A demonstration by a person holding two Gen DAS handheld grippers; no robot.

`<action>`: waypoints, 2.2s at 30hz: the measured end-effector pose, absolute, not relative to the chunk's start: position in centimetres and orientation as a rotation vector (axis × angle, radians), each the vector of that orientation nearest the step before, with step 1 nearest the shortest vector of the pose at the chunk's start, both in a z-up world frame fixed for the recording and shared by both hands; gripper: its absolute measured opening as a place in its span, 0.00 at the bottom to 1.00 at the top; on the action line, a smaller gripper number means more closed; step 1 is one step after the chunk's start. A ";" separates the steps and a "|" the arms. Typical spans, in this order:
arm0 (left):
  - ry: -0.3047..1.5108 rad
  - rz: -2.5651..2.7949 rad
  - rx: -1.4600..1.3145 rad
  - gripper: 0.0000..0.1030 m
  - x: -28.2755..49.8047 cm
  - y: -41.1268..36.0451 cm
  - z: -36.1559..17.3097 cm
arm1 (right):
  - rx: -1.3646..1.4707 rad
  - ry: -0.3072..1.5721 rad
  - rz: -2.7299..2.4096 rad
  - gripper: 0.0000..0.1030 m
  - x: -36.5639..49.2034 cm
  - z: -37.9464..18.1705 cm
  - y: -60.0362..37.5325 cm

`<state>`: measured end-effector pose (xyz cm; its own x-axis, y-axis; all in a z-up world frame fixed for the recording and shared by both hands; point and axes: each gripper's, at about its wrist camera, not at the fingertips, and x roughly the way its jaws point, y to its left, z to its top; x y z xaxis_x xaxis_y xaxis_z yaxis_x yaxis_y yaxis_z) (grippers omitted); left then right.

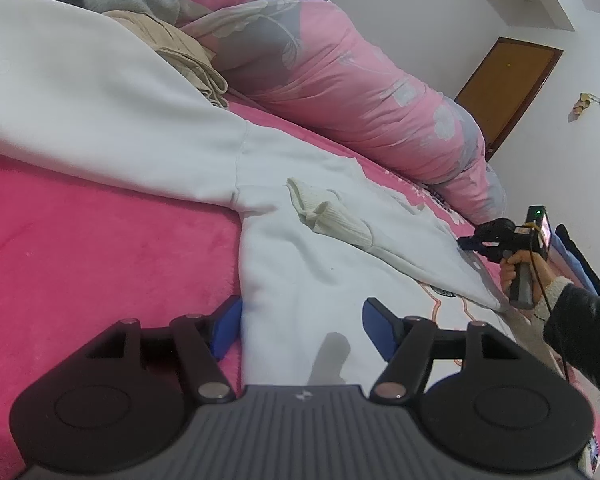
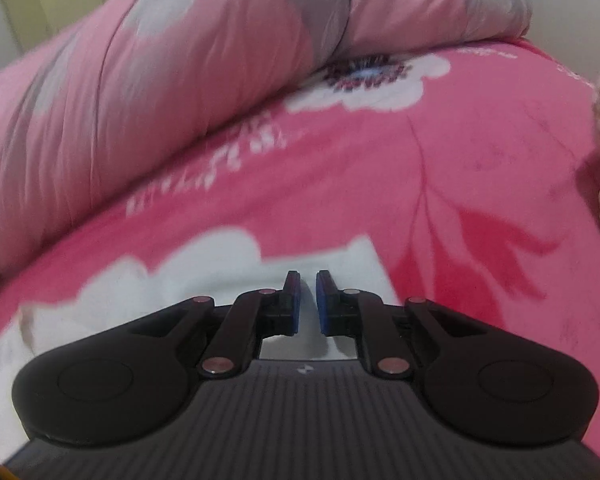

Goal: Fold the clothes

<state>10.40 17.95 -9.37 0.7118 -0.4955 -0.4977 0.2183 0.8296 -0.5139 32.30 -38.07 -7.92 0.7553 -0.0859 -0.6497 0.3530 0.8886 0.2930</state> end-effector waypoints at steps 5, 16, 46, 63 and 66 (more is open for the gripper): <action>0.670 -0.412 -0.446 0.65 10.4 18.0 -9.3 | 0.413 0.591 -0.175 0.10 26.5 -3.9 -38.9; 0.651 -0.401 -0.498 0.65 10.2 18.8 -9.2 | 0.411 0.677 0.131 0.19 14.3 -5.5 -29.8; 0.453 0.686 -0.706 0.10 9.7 37.6 -2.4 | 0.723 0.493 0.465 0.59 17.0 -13.5 -26.4; 0.163 0.026 -0.281 0.04 15.4 6.4 15.9 | 0.838 0.482 0.470 0.59 17.0 -13.9 -27.9; 0.160 -0.228 -0.153 0.06 15.5 -3.5 17.1 | 0.873 0.474 0.474 0.59 16.9 -14.0 -28.3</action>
<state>15.52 -3.46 17.07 0.9614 -0.2368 -0.1402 0.2125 0.9625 -0.1687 16.90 -28.27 -14.05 0.7972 0.5709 -0.1966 -0.1974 0.5541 0.8087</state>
